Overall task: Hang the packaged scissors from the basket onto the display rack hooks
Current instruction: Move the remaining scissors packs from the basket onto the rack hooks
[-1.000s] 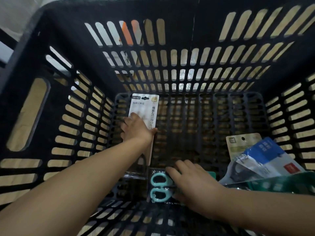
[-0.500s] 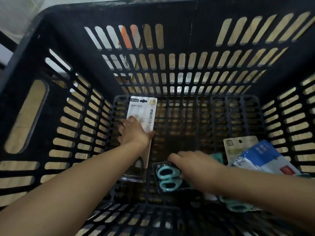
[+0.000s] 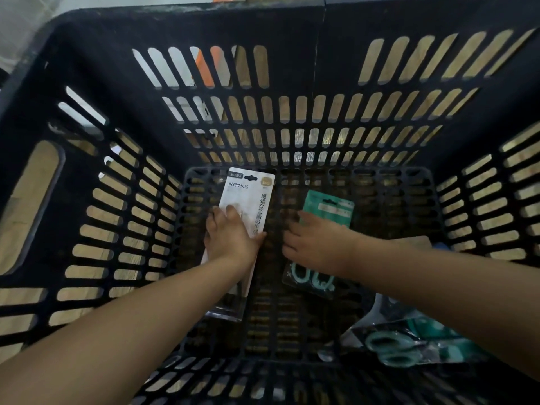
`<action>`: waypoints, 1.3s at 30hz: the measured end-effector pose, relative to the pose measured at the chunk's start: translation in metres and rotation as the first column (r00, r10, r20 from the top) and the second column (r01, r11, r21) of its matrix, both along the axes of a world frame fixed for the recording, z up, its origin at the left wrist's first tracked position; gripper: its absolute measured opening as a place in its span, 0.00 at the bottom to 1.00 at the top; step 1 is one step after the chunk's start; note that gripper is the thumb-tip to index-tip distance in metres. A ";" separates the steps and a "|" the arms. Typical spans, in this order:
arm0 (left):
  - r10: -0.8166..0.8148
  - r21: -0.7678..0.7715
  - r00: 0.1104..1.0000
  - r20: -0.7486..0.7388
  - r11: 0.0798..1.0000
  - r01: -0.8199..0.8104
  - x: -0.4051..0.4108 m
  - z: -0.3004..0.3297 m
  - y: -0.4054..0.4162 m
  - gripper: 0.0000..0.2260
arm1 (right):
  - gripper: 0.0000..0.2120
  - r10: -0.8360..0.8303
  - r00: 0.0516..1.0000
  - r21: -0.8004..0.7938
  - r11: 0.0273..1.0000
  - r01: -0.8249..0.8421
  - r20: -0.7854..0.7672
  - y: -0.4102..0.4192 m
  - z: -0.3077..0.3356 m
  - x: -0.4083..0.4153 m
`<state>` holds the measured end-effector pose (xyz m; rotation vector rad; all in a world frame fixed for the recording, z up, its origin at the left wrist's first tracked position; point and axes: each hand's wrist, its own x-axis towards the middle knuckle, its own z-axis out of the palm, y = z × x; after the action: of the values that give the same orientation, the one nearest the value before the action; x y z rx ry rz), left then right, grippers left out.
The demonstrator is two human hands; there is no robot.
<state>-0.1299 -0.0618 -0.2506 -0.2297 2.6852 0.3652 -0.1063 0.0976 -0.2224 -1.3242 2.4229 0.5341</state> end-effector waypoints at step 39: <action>0.209 0.397 0.899 0.384 0.842 -0.365 -0.030 0.041 0.006 0.15 | 0.05 -0.332 -0.434 0.194 -0.561 0.805 0.838 0.021 -0.008 0.007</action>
<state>-0.1604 -0.0561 -0.2091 -0.5082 2.1546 0.9563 -0.0997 0.1190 -0.2300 1.0325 1.8685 -1.4364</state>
